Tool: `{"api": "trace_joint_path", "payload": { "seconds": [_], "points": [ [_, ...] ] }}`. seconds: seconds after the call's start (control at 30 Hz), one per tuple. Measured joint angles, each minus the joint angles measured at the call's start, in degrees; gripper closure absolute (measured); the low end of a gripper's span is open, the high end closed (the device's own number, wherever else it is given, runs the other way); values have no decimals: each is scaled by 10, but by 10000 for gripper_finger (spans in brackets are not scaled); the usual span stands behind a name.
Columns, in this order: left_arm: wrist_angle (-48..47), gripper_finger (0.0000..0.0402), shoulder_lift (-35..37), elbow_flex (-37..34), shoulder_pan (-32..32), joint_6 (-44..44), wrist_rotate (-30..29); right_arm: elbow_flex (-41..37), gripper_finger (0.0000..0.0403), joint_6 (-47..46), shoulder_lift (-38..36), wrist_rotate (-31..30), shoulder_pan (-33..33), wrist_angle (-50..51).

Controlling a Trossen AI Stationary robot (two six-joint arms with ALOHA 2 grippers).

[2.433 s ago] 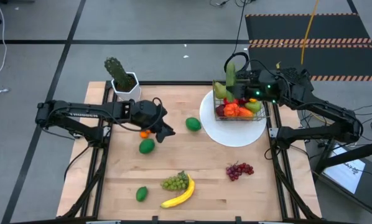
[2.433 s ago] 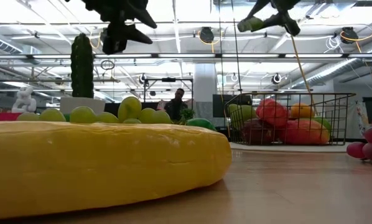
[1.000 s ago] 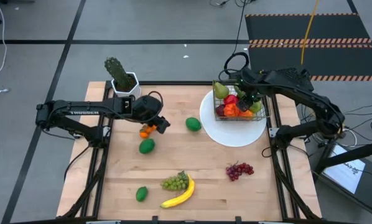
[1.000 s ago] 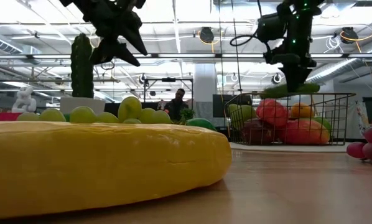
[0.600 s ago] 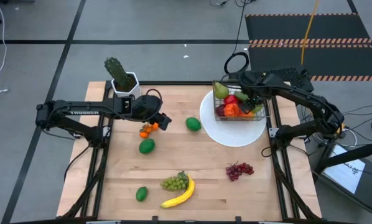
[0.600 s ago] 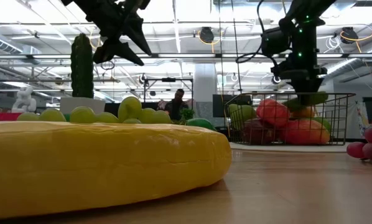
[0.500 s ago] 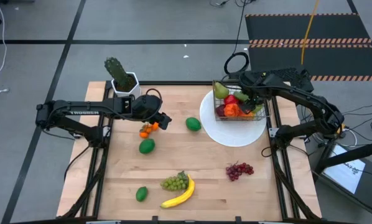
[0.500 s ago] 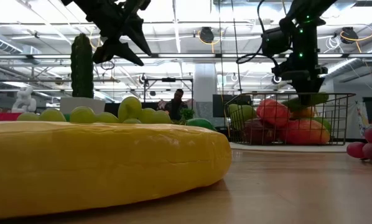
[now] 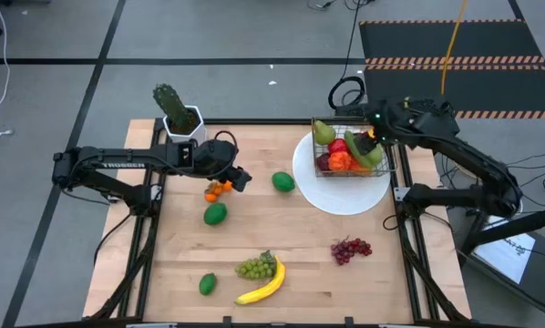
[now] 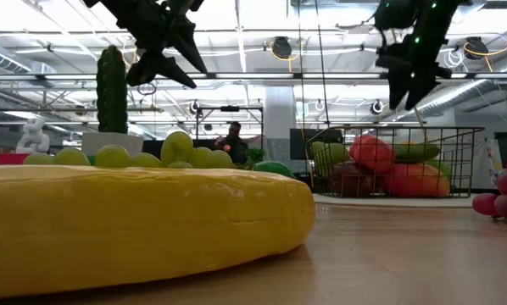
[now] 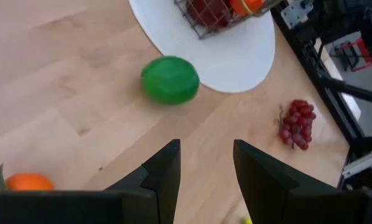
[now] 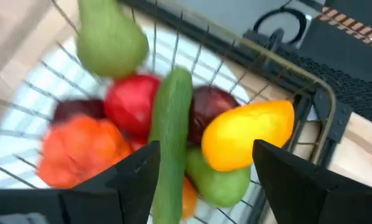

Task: Build produce basket
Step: Put the yellow banana into the gold wire basket

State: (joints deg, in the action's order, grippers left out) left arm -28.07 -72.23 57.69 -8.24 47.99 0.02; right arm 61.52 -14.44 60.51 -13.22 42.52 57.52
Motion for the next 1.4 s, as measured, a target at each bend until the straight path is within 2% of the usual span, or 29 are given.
{"api": "trace_joint_path", "payload": {
  "seconds": [0.13, 0.3, 0.4, 0.53, 0.73, 0.87, 1.0, 1.1, 1.4],
  "points": [
    [-17, 254, 0, 0, 8, -4, 24, 0, 151, -43, -34, 4, -3, -24],
    [-49, 254, 0, 0, 28, -25, 50, 0, 151, -86, -68, 76, -23, -93],
    [-67, 254, 0, 0, 45, -36, 51, 0, 151, -141, -82, 125, -51, -150],
    [-87, 254, 0, 0, 71, -53, 51, 0, 151, -221, -84, 150, -113, -213],
    [-105, 254, 0, 0, 110, -54, 51, 0, 151, -311, -66, 143, -227, -255],
    [-105, 254, -1, 0, 144, -36, 50, 0, 151, -371, -47, 110, -322, -292],
    [-105, 254, -1, 0, 191, 0, 40, 0, 151, -392, -23, 64, -407, -339],
    [-104, 254, -1, 0, 229, 34, 39, 0, 151, -398, -6, 41, -450, -364],
    [-81, 254, -6, 0, 376, 116, 21, 0, 151, -449, 37, 43, -528, -372]
  ]
}}
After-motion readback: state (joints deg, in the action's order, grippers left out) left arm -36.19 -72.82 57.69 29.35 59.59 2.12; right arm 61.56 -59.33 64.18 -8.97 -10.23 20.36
